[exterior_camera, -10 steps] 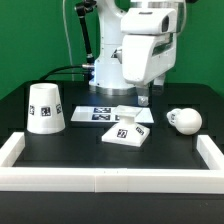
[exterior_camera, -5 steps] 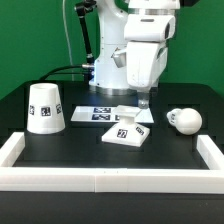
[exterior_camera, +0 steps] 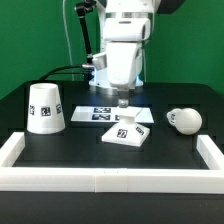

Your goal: Assemble lamp

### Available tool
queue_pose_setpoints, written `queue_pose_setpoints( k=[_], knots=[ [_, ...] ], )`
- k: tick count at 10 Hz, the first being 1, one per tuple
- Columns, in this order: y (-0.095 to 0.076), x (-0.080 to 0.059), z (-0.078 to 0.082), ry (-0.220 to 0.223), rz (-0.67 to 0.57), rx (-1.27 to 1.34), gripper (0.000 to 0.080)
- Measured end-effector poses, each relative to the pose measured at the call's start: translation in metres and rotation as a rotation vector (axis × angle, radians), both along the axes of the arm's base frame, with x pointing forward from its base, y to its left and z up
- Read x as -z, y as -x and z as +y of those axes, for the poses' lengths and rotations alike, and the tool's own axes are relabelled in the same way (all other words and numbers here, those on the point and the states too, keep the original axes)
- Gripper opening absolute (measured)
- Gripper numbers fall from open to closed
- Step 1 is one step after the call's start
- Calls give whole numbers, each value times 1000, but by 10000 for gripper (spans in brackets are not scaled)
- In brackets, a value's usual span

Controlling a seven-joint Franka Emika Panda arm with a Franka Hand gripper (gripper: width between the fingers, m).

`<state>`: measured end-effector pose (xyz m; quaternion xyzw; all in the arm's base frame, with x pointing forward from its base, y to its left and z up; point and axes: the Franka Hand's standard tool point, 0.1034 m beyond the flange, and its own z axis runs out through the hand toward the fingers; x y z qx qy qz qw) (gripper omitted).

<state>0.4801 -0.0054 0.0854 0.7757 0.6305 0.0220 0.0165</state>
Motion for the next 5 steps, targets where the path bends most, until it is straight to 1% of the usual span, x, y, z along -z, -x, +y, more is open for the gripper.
queue_pose_setpoints(
  k=[2, 5],
  knots=[
    [5, 4, -6, 0, 10, 17, 700],
    [11, 13, -1, -6, 34, 84, 700]
  ],
)
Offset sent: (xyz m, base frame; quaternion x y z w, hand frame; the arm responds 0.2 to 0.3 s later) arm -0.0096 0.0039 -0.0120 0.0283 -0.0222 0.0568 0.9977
